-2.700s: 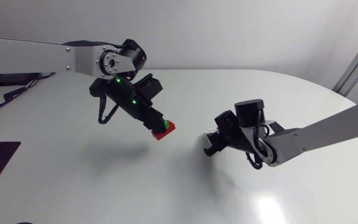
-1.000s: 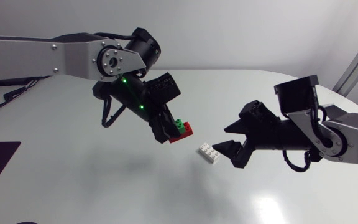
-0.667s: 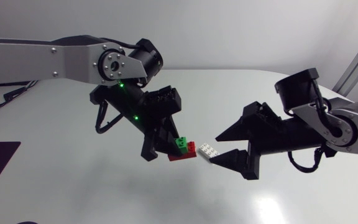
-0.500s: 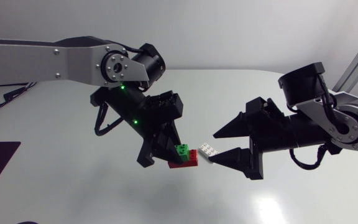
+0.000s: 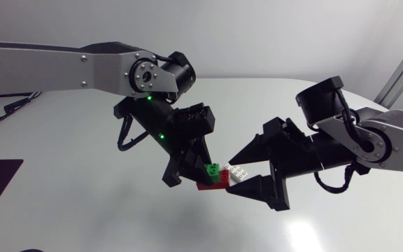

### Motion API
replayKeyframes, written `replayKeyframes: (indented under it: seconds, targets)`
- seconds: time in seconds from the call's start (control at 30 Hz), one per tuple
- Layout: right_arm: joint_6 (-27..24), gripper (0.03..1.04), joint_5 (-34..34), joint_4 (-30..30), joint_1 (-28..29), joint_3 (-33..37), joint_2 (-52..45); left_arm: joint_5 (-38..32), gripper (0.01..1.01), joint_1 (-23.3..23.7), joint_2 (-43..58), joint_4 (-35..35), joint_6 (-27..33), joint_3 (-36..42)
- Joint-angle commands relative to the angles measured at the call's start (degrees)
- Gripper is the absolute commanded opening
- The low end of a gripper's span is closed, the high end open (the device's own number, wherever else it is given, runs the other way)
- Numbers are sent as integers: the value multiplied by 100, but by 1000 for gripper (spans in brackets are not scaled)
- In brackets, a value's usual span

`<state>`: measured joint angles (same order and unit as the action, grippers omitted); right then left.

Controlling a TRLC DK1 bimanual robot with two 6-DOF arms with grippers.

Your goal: Separate the duplo bricks

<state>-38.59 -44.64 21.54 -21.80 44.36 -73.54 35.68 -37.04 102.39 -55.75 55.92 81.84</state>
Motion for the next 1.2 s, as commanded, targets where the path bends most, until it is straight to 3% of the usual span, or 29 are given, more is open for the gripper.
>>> replayKeyframes:
  seconds: [0.0,0.27,0.4,0.87,0.9,1.0,1.17]
  targets:
    - [0,895,-53,78,-43,126,-143,79,80,-40,141,-103,174,174]
    - [185,887,-115,26,-202,99,-214,79,80,-84,150,-103,217,165]
    - [264,825,-150,-9,-254,82,-222,79,80,-164,150,-112,217,148]
    - [282,244,-229,-89,-342,47,-372,88,92,-199,132,-121,226,139]
    - [282,241,-238,-89,-342,38,-372,88,111,-199,123,-121,226,139]
    - [282,226,-255,-89,-360,29,-372,88,379,-190,115,-147,226,130]
    - [229,225,-247,-97,-360,-15,-372,88,607,-146,71,-226,261,192]
